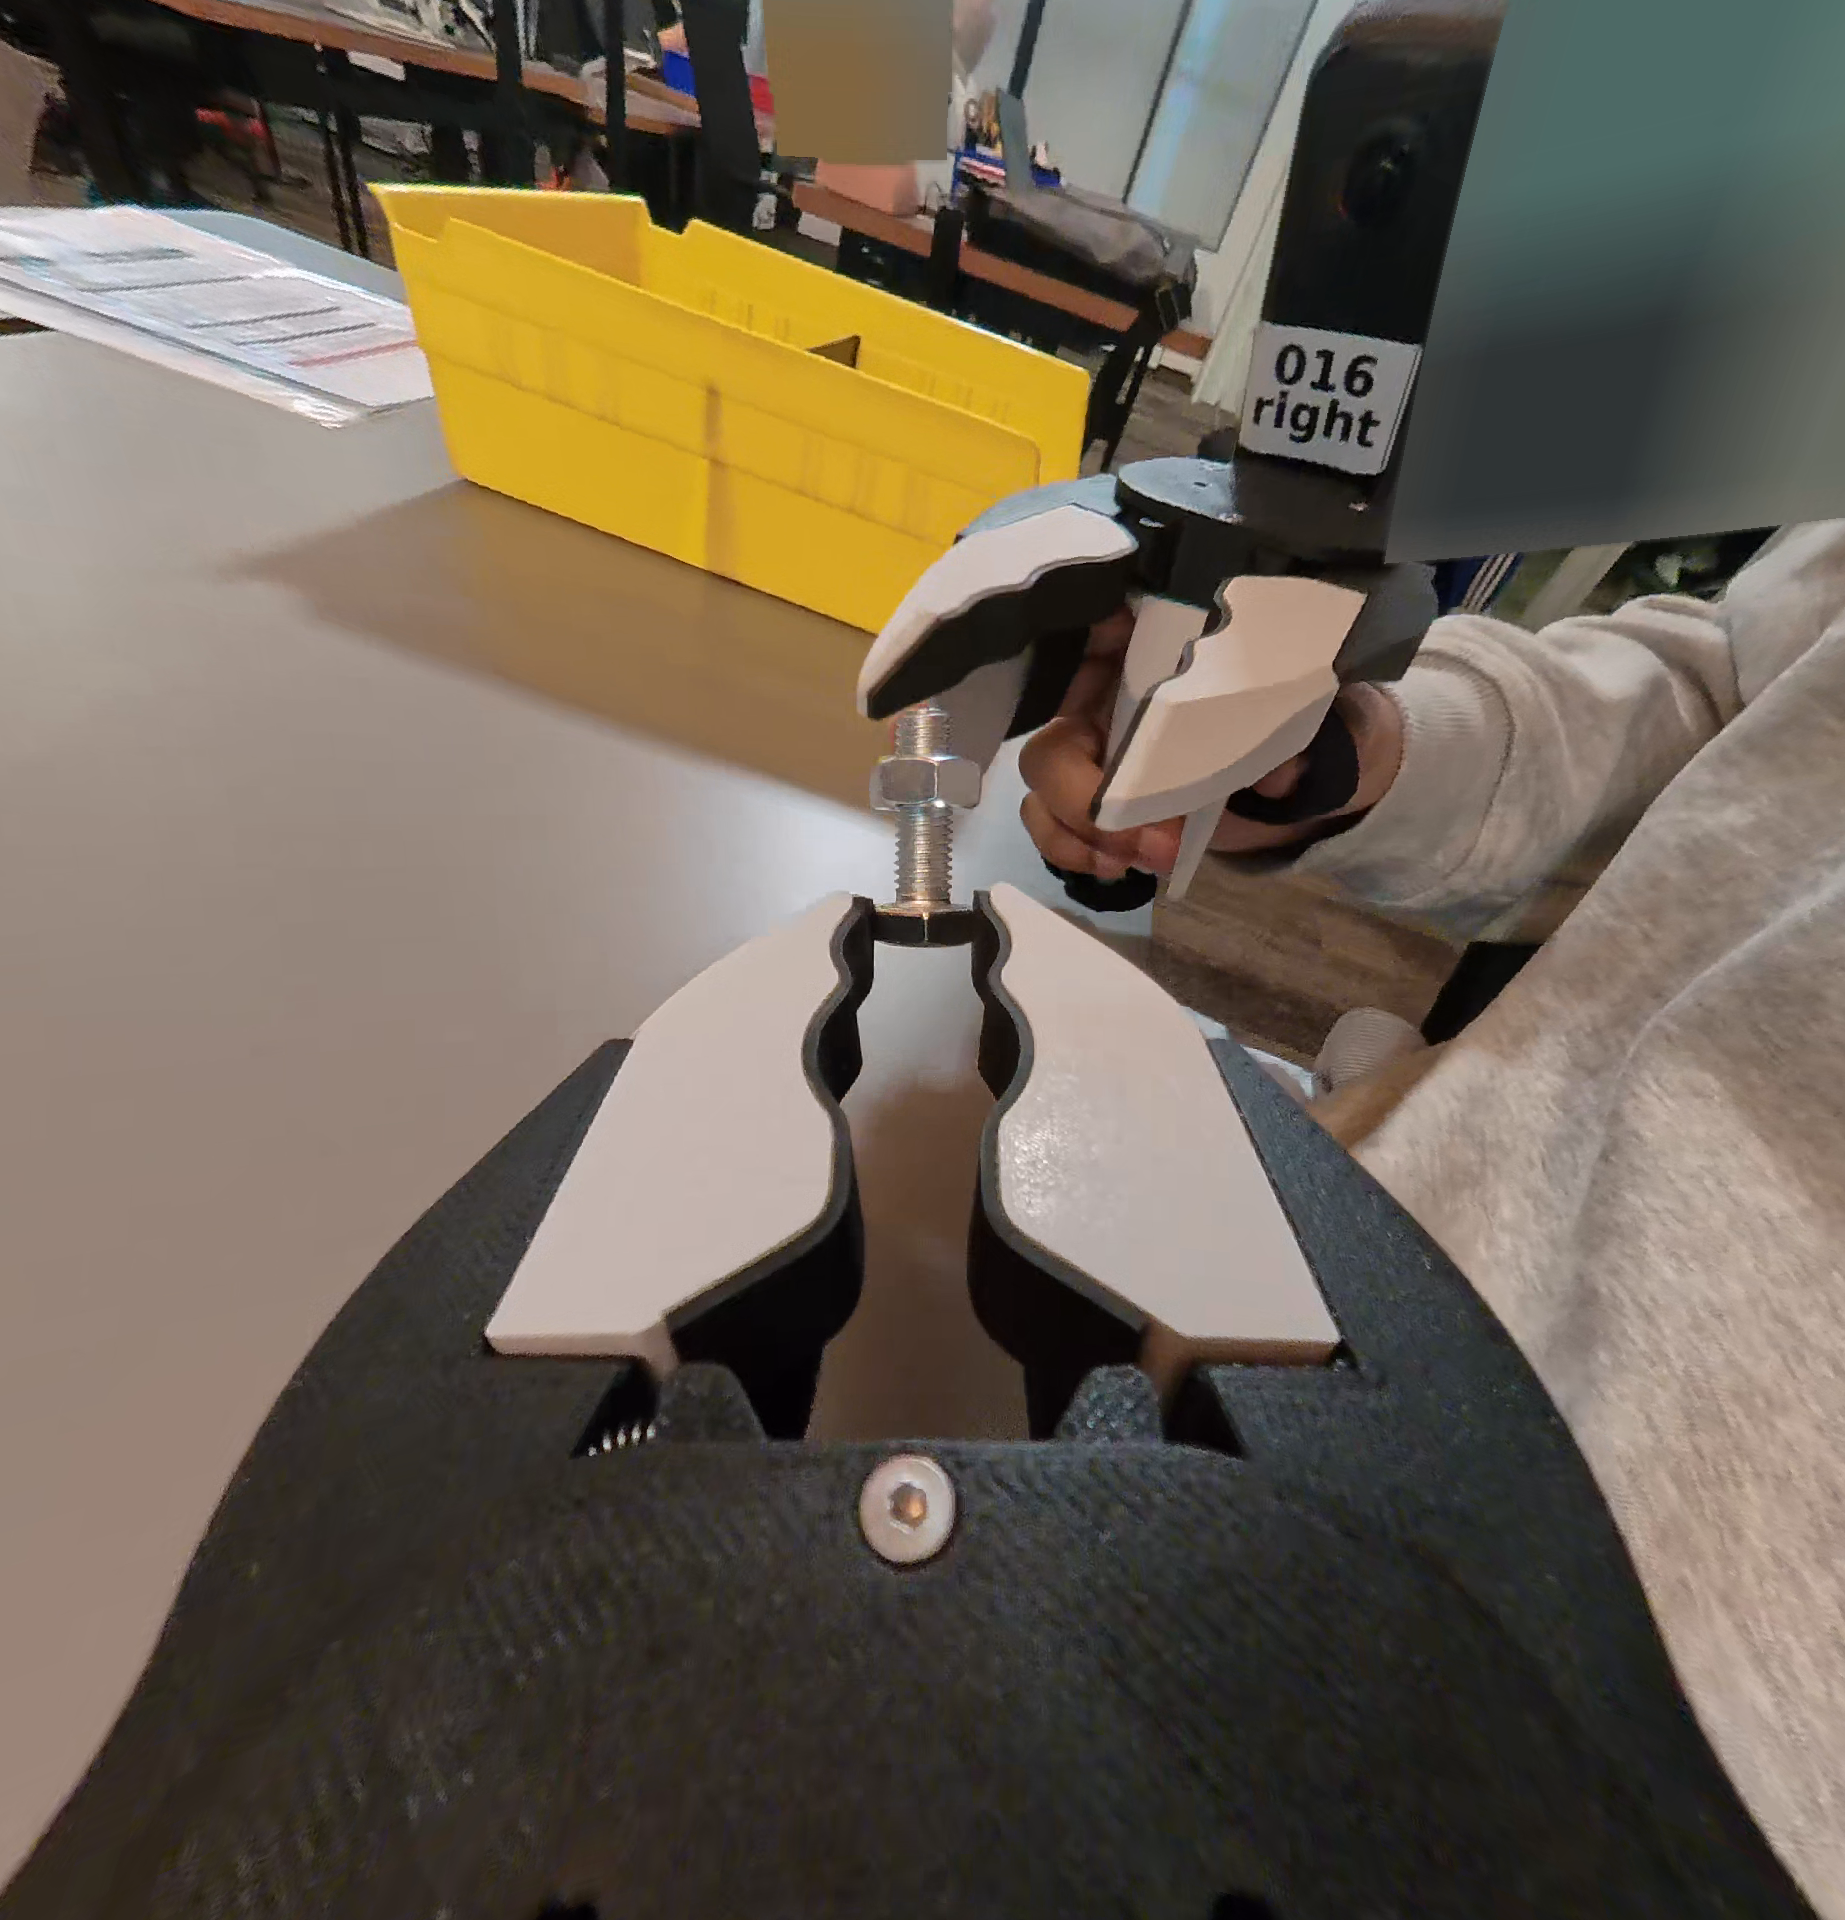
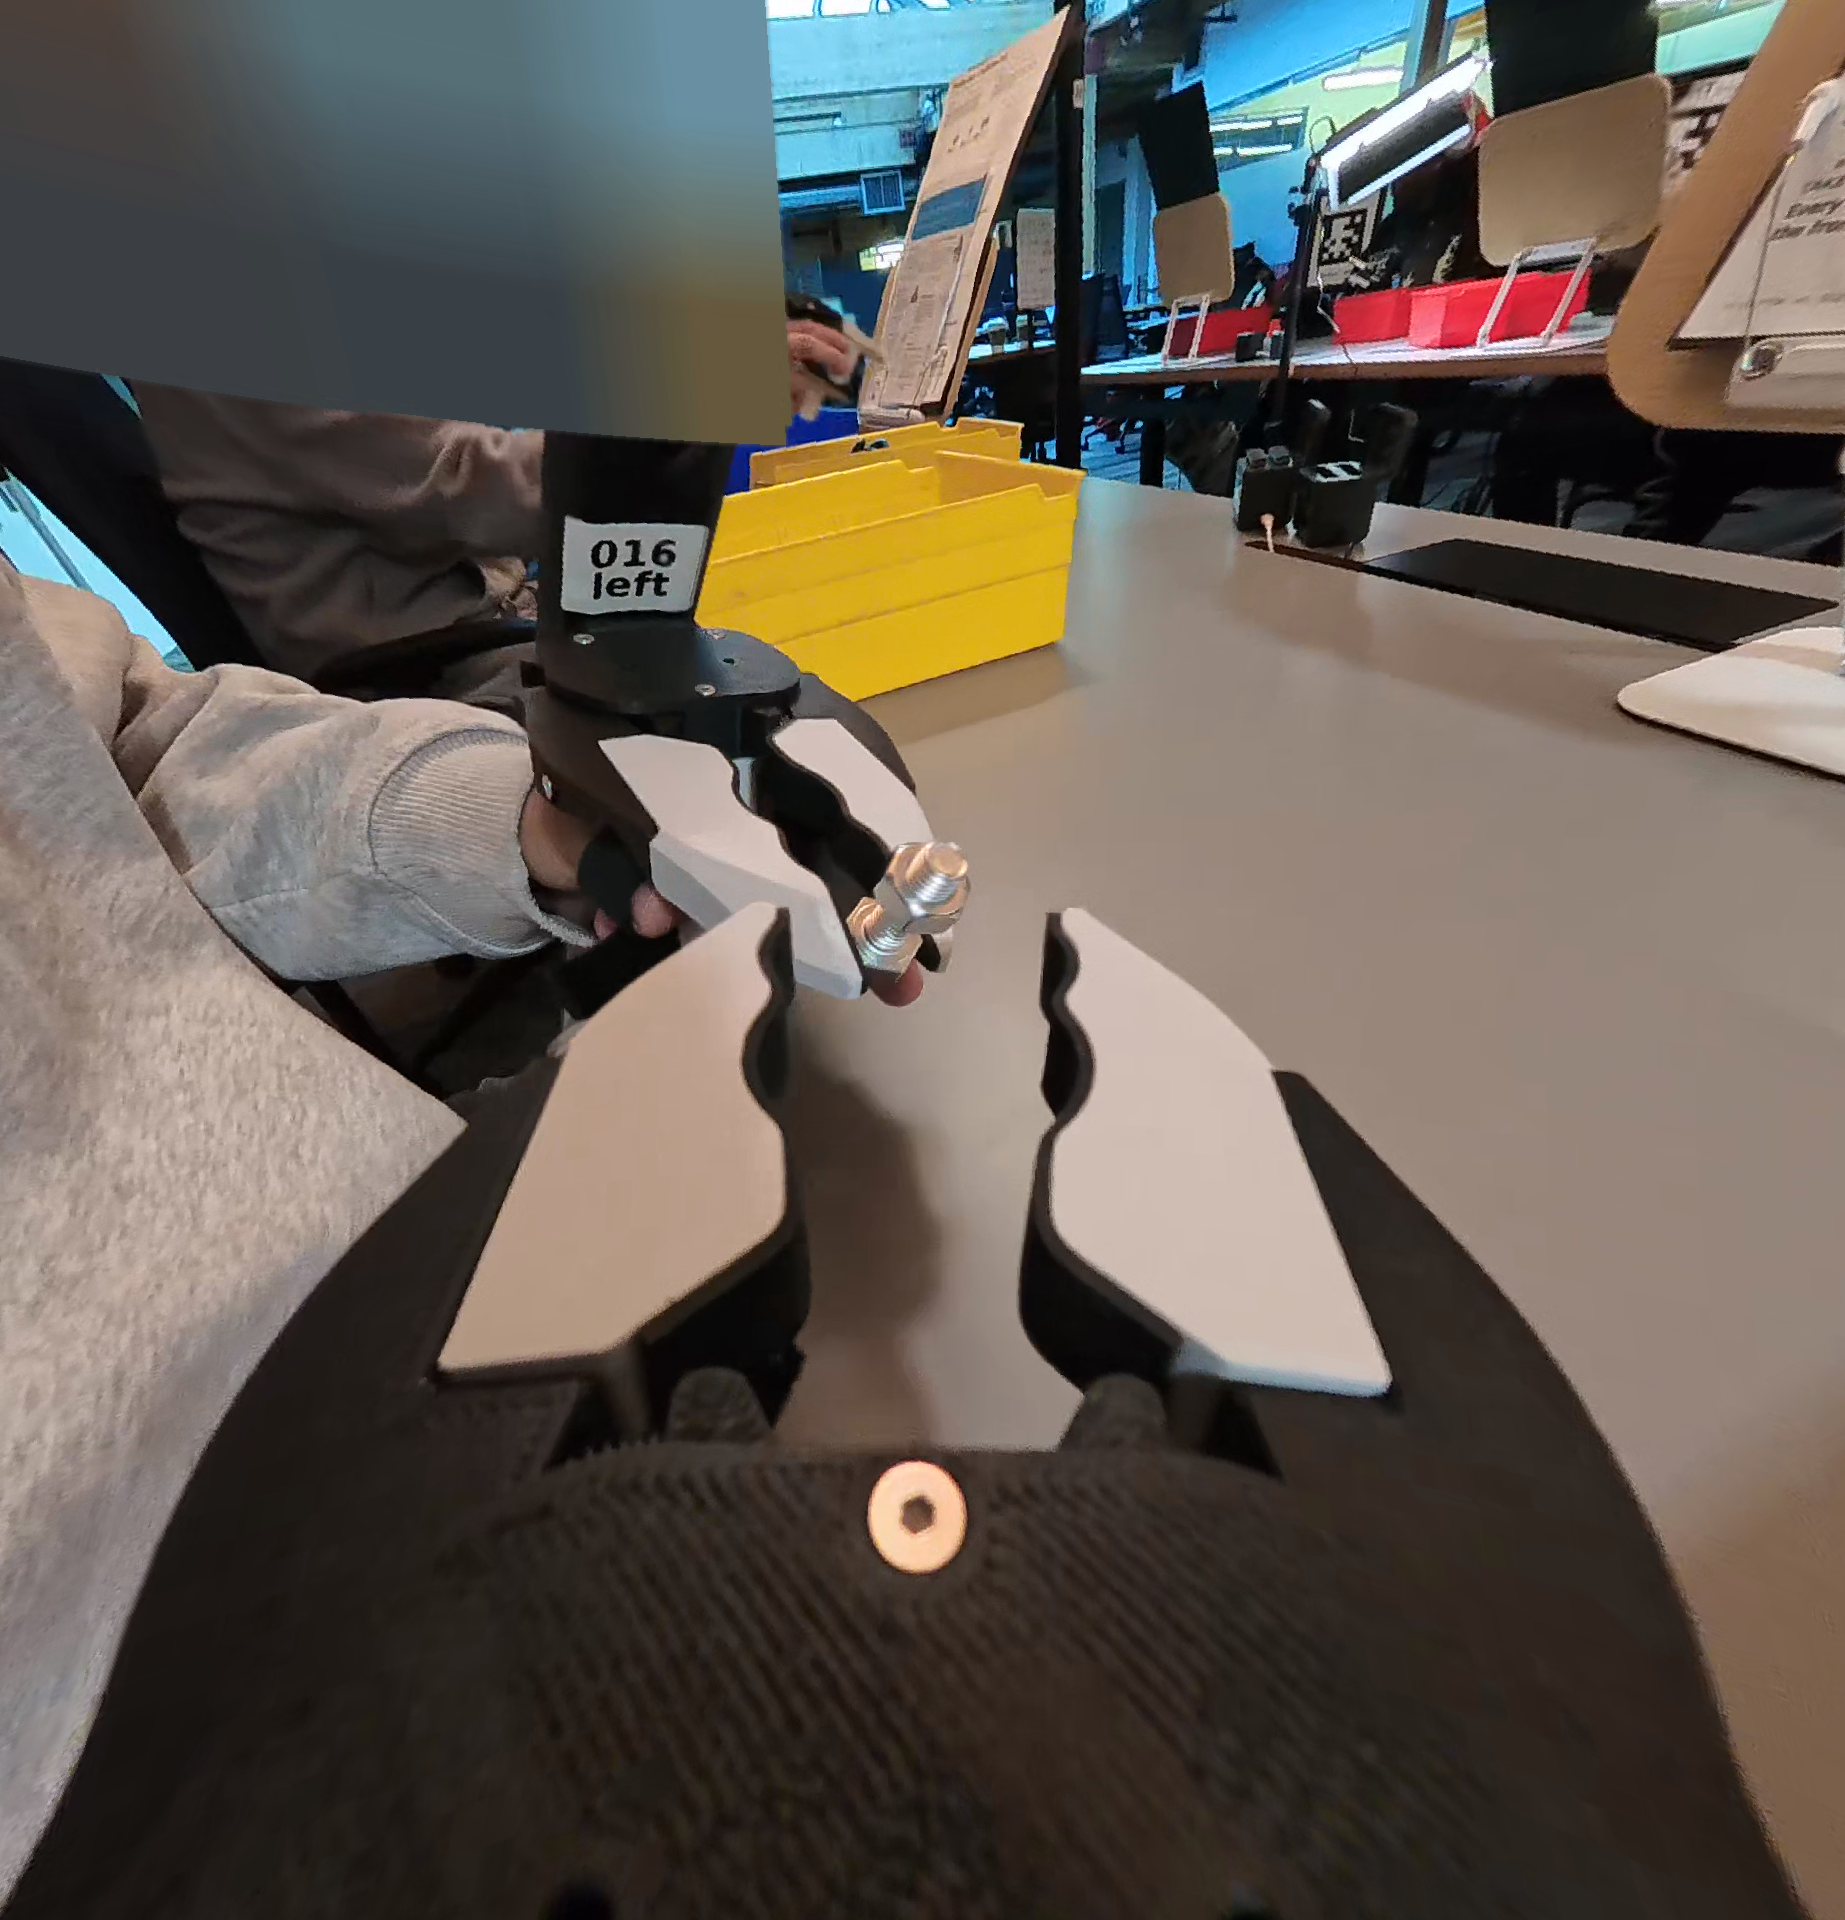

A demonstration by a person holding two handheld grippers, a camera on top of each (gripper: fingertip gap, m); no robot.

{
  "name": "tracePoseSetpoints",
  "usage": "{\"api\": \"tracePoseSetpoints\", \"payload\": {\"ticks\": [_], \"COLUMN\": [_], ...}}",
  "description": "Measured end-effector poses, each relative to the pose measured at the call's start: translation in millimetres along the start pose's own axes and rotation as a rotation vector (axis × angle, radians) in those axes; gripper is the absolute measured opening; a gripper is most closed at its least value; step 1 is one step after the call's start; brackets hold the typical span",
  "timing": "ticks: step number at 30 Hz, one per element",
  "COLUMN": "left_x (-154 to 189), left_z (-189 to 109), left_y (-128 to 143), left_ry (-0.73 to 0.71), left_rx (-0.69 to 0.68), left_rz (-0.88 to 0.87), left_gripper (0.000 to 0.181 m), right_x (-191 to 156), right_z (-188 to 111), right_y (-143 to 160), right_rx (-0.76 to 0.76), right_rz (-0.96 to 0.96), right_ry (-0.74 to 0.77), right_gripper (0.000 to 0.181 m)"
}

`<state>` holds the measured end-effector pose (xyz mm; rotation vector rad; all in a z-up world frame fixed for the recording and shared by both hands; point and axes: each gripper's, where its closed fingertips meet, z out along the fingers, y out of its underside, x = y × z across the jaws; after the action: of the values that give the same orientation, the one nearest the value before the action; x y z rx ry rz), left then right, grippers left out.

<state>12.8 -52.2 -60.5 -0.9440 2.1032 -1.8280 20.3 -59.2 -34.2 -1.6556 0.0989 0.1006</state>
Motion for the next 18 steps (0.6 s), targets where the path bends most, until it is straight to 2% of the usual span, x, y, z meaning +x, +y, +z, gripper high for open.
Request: {"api": "tracePoseSetpoints", "payload": {"ticks": [11,18], "left_x": [15,14], "left_z": [4,3], "left_y": [2,0], "left_ry": [0.048,0.041], "left_rx": [-0.015,-0.002], "left_rz": [0.077,0.083], "left_gripper": [0.020,0.019], "right_x": [1,3], "right_z": [0,-1], "right_y": [0,1], "right_rx": [0.006,-0.005], "right_rz": [0.091,0.069], "right_ry": [-0.013,0.000], "right_gripper": [0.044,0.044]}}
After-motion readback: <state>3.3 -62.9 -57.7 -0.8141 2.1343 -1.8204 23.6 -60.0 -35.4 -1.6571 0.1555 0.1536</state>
